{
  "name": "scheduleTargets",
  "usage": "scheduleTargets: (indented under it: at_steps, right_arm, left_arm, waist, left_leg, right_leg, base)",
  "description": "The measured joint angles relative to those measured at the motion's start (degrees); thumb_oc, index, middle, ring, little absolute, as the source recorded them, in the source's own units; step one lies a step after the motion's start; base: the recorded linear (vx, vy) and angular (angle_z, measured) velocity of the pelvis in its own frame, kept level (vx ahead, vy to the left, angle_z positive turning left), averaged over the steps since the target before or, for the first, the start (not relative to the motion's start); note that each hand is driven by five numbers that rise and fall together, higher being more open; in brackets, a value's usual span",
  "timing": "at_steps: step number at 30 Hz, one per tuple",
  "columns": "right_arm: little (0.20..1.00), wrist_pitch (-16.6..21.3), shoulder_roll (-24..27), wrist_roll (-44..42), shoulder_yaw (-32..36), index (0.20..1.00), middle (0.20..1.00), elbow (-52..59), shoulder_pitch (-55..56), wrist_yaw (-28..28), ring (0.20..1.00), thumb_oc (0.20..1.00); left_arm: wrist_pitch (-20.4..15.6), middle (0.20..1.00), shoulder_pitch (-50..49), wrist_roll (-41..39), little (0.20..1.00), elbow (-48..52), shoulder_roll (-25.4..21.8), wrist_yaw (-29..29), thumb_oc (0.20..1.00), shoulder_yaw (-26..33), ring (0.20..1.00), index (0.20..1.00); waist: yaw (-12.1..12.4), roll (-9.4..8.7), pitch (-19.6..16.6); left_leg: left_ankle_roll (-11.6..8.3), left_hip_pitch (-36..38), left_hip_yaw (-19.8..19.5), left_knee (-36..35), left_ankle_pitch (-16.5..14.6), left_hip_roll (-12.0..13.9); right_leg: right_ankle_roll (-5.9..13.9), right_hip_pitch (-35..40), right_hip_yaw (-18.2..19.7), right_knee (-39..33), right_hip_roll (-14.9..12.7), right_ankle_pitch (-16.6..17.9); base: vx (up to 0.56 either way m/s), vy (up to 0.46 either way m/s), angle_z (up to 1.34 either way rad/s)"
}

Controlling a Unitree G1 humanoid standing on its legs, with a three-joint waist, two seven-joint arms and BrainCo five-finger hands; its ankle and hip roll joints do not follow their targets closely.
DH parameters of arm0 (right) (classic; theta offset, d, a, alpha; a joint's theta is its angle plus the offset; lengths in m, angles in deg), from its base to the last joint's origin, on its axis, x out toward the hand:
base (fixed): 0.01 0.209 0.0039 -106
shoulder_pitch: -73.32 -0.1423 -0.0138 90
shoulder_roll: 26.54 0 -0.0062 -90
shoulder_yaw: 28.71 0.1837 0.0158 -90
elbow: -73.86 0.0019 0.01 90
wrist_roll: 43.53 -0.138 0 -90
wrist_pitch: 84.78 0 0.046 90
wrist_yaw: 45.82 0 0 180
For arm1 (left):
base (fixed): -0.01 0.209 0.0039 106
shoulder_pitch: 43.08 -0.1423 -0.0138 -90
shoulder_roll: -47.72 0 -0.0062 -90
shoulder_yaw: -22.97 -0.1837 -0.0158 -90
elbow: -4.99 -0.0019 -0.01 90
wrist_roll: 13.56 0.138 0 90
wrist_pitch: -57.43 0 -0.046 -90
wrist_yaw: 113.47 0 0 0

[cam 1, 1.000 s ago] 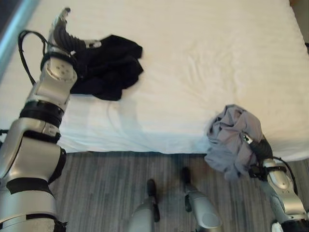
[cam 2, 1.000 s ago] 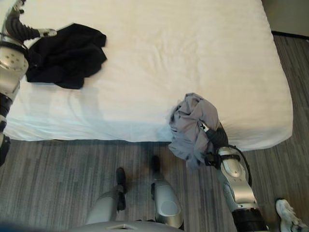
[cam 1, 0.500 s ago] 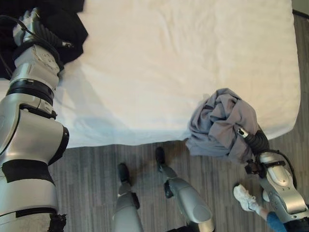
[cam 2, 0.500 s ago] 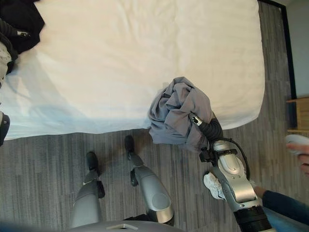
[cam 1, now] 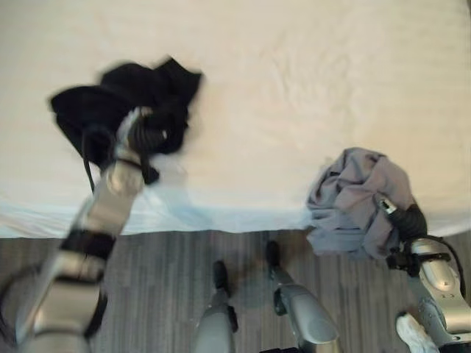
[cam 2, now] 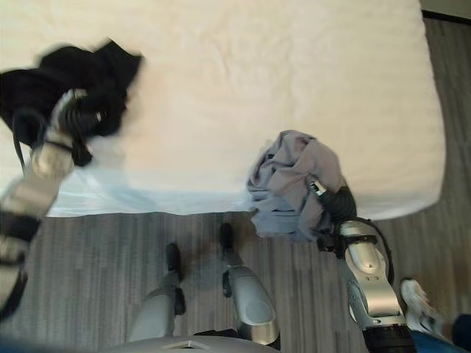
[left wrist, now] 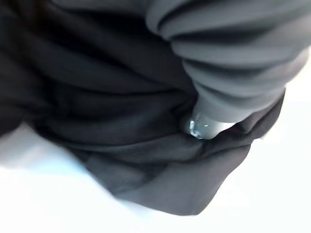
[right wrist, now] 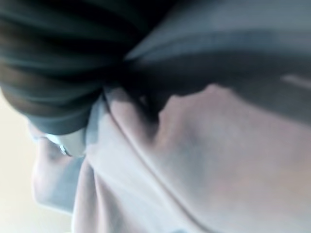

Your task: Pick up bed clothes into laundry basket.

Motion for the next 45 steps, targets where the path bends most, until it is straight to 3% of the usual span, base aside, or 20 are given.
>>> scheduleTargets:
  at_steps: [2, 5, 8, 12, 16, 21, 26, 28, 29, 30, 32, 33, 35, 37, 38, 39, 41, 42, 43, 45]
  right_arm:
    - [0.200, -0.46, 1.71, -0.15, 0.07, 0.200, 0.200, -4.44, 0.44, 0.20, 0.200, 0.200]
    - [0.200, -2.53, 0.22, -0.14, -4.63, 0.200, 0.200, -6.02, -2.22, -1.78, 0.200, 0.200]
    - [0.200, -4.84, -4.35, -0.12, -6.92, 0.200, 0.200, -7.35, -1.61, -3.13, 0.200, 0.200]
    - [0.200, -5.00, -4.22, -0.11, -8.50, 0.200, 0.200, -6.78, 1.55, -4.98, 0.200, 0.200]
    - [0.200, -5.29, -3.94, 0.06, -5.55, 0.200, 0.200, -6.80, 3.87, -4.65, 0.200, 0.200]
    - [0.200, -5.38, -3.99, 2.63, -0.17, 0.200, 0.200, -7.11, 2.82, 0.46, 0.200, 0.200]
    - [0.200, -5.33, -3.89, 2.68, 5.01, 0.200, 0.200, -7.12, 3.35, 2.36, 0.200, 0.200]
    - [0.200, -5.14, -3.84, 2.69, 4.82, 0.200, 0.200, -7.05, 2.51, 2.43, 0.200, 0.200]
    - [0.200, -4.89, -4.00, 2.71, 4.05, 0.200, 0.200, -7.66, -0.29, 2.59, 0.200, 0.200]
    - [0.200, -4.84, -3.89, 2.71, 3.91, 0.200, 0.200, -7.66, -1.85, 2.57, 0.200, 0.200]
    - [0.200, -3.96, -3.27, 2.70, 5.04, 0.200, 0.200, -7.24, -3.62, 3.02, 0.200, 0.200]
    - [0.200, -3.74, -2.72, 2.71, 6.24, 0.200, 0.200, -6.98, -2.45, 3.64, 0.200, 0.200]
    - [0.200, -3.17, -4.58, 2.75, 9.57, 0.200, 0.200, -5.14, 0.48, 3.80, 0.200, 0.200]
    - [0.200, -3.56, -5.28, 2.75, 10.64, 0.200, 0.200, -5.25, 1.77, 4.21, 0.200, 0.200]
    - [0.200, -4.24, -7.27, 2.88, 10.76, 0.200, 0.200, -4.48, 4.19, 4.76, 0.200, 0.200]
    - [0.200, -3.89, -9.47, 2.96, 8.73, 0.200, 0.200, -2.62, 4.23, 4.71, 0.200, 0.200]
    - [0.200, -3.85, -9.46, 3.92, 6.76, 0.200, 0.200, -3.62, 4.63, 4.37, 0.200, 0.200]
    - [0.200, -4.23, -9.62, 5.10, 5.64, 0.200, 0.200, -4.97, 4.23, 4.63, 0.200, 0.200]
    - [0.200, -4.24, -9.48, 5.17, 4.64, 0.200, 0.200, -4.91, 3.90, 4.30, 0.200, 0.200]
    - [0.200, -4.18, -9.14, 5.22, 4.23, 0.200, 0.200, -4.60, 3.62, 3.30, 0.200, 0.200]
  left_arm:
    - [-1.99, 0.200, -7.76, -4.79, 0.200, 2.10, 6.00, -1.07, 0.200, -1.65, 0.200, 0.200]
    - [-2.04, 0.200, -19.62, -11.93, 0.200, 3.95, 13.16, -2.97, 0.200, 1.43, 0.200, 0.200]
    - [-1.12, 0.200, -22.50, -15.39, 0.200, 4.69, 22.07, -4.18, 0.200, 0.58, 0.200, 0.200]
    - [-0.43, 0.200, -21.42, -19.89, 0.200, 1.98, 21.85, -5.49, 0.200, -2.57, 0.200, 0.200]
    - [-0.14, 0.200, -20.03, -19.71, 0.200, 1.54, 21.73, -6.69, 0.200, -2.29, 0.200, 0.200]
    - [-1.27, 0.200, -22.48, -12.38, 0.200, 1.87, 22.02, -1.09, 0.200, 9.22, 0.200, 0.200]
    - [-1.55, 0.200, -22.41, -11.53, 0.200, 1.87, 20.24, -0.12, 0.200, 11.04, 0.200, 0.200]
    - [-1.61, 0.200, -21.62, -10.09, 0.200, 1.92, 17.44, 0.20, 0.200, 12.40, 0.200, 0.200]
    - [-1.71, 0.200, -19.18, -10.07, 0.200, 1.92, 14.56, 2.03, 0.200, 14.62, 0.200, 0.200]
    - [-1.87, 0.200, -17.99, -10.06, 0.200, 1.90, 14.14, 2.90, 0.200, 16.07, 0.200, 0.200]
    - [-2.37, 0.200, -15.73, -10.07, 0.200, 1.74, 14.22, 4.28, 0.200, 16.68, 0.200, 0.200]
    - [-3.34, 0.200, -14.28, -10.06, 0.200, 1.72, 14.21, 4.45, 0.200, 16.67, 0.200, 0.200]
    - [-5.30, 0.200, -13.61, -9.97, 0.200, 2.51, 13.99, 4.46, 0.200, 17.79, 0.200, 0.200]
    - [-5.33, 0.200, -13.74, -8.88, 0.200, 2.90, 12.97, 4.45, 0.200, 19.17, 0.200, 0.200]
    - [-5.18, 0.200, -13.70, -8.34, 0.200, 3.19, 12.37, 4.72, 0.200, 19.23, 0.200, 0.200]
    - [-5.39, 0.200, -15.35, -7.96, 0.200, 4.50, 11.22, 4.75, 0.200, 21.03, 0.200, 0.200]
    - [-5.37, 0.200, -14.99, -7.81, 0.200, 2.96, 10.97, 4.49, 0.200, 21.03, 0.200, 0.200]
    - [-5.33, 0.200, -14.00, -7.87, 0.200, 1.81, 13.39, 4.47, 0.200, 19.92, 0.200, 0.200]
    - [-5.30, 0.200, -14.69, -7.92, 0.200, 1.45, 13.63, 4.36, 0.200, 19.16, 0.200, 0.200]
    - [-5.16, 0.200, -15.29, -7.94, 0.200, 1.10, 13.50, 3.78, 0.200, 18.48, 0.200, 0.200]
  waist:
    - [3.95, 3.91, -2.04]
    - [7.47, 6.82, -5.90]
    - [8.84, 6.56, -9.08]
    - [8.82, 4.69, -14.11]
    - [7.20, 5.31, -16.87]
    - [5.48, 3.94, -15.98]
    - [2.90, 1.85, -14.73]
    - [2.36, 0.37, -14.23]
    - [4.30, -2.47, -12.51]
    - [5.58, -3.45, -11.82]
    - [4.44, -2.70, -11.13]
    - [3.36, -1.49, -11.00]
    - [1.05, -2.19, -11.13]
    - [1.22, -2.90, -10.59]
    - [-0.40, -4.43, -10.43]
    - [1.29, -4.75, -10.06]
    - [1.20, -3.11, -9.31]
    - [2.20, -1.08, -9.19]
    - [4.24, 0.35, -8.50]
    - [4.60, 0.61, -8.52]
  left_leg:
    - [0.24, 2.23, -1.61, -0.02, -0.12, -0.23]
    - [0.37, 4.61, -3.58, -0.01, -0.41, -0.98]
    - [0.57, 7.70, -5.93, -0.02, -0.38, -1.44]
    - [1.03, 7.57, -6.84, -0.02, -0.32, -1.86]
    - [1.55, 7.40, -7.75, -0.08, -0.24, -2.06]
    - [1.38, 7.26, -5.17, -0.35, -1.32, -1.34]
    - [1.39, 7.46, -4.36, 0.07, -1.43, -0.94]
    - [0.92, 6.12, -3.40, 2.79, -1.78, -1.08]
    - [1.70, 3.53, -6.45, 8.35, -2.57, -2.67]
    - [2.72, 1.87, -12.06, 11.12, -3.75, -3.69]
    - [0.35, 1.05, -20.75, 13.95, -6.52, -4.00]
    - [-0.16, 1.98, -21.64, 13.79, -8.44, -3.94]
    - [1.80, 3.37, -15.79, 10.23, -9.35, -5.10]
    - [3.38, 3.14, -12.13, 8.47, -8.19, -5.97]
    - [3.79, 2.94, -7.02, 9.99, -7.84, -7.94]
    - [3.88, 1.94, -2.75, 11.56, -8.16, -5.61]
    - [5.17, 2.58, 1.19, 11.22, -8.95, -3.67]
    - [5.51, 4.23, 8.24, 11.00, -9.09, -0.57]
    - [5.50, 6.28, 11.07, 9.80, -9.07, 0.32]
    - [5.51, 7.53, 13.30, 9.40, -9.06, 0.59]
  right_leg:
    - [1.08, 3.72, -1.76, -0.03, -0.71, -1.64]
    - [1.68, 7.22, -3.47, -0.04, -1.48, -3.18]
    - [1.88, 11.57, -5.82, -0.08, -2.03, -4.00]
    - [2.32, 11.95, -6.83, -0.08, -2.50, -4.85]
    - [2.68, 12.16, -7.87, -0.32, -2.78, -5.11]
    - [2.34, 11.31, -5.29, -0.06, -2.01, -4.84]
    - [2.22, 11.02, -4.41, -0.05, -1.56, -4.95]
    - [1.70, 8.88, -2.50, 0.31, -1.30, -4.51]
    - [1.13, 5.68, 3.19, 2.04, -1.26, -3.08]
    - [1.12, 4.87, 6.47, 2.59, -1.89, -2.46]
    - [2.28, 4.63, 9.45, 2.16, -1.52, -2.47]
    - [2.86, 4.20, 11.45, 2.13, -0.86, -2.24]
    - [4.91, 1.31, 16.04, 2.34, -1.69, -1.60]
    - [7.25, -0.34, 19.50, 1.39, -3.36, -0.67]
    - [6.47, -1.54, 19.21, 1.60, -3.45, 4.38]
    - [5.92, -3.81, 15.70, 1.45, -2.85, 8.06]
    - [6.56, -4.33, 3.75, 3.48, -2.77, 5.09]
    - [3.21, -3.63, -15.47, 15.16, -6.35, -4.34]
    - [3.04, -3.02, -18.44, 19.55, -7.80, -6.13]
    - [4.15, 0.73, -17.70, 20.03, -9.94, -7.29]
  base:
    - [0.13, -0.033, 0.61]
    - [0.12, -0.074, 0.41]
    - [0.10, -0.073, 0.48]
    - [0.02, -0.030, 0.13]
    - [-0.01, -0.016, 0.01]
    - [0.00, 0.002, -0.24]
    - [-0.04, -0.008, -0.09]
    - [-0.17, 0.060, -0.73]
    - [-0.09, 0.103, -1.65]
    - [-0.03, 0.138, -1.85]
    - [-0.02, 0.163, -1.11]
    - [-0.10, 0.245, -0.72]
    - [-0.14, 0.241, -1.08]
    - [-0.20, 0.105, -1.35]
    - [-0.27, 0.093, -1.75]
    - [-0.26, 0.072, -1.99]
    - [-0.27, 0.108, -1.78]
    - [-0.24, 0.095, -1.91]
    - [-0.17, 0.062, -2.13]
    - [-0.11, 0.012, -1.20]
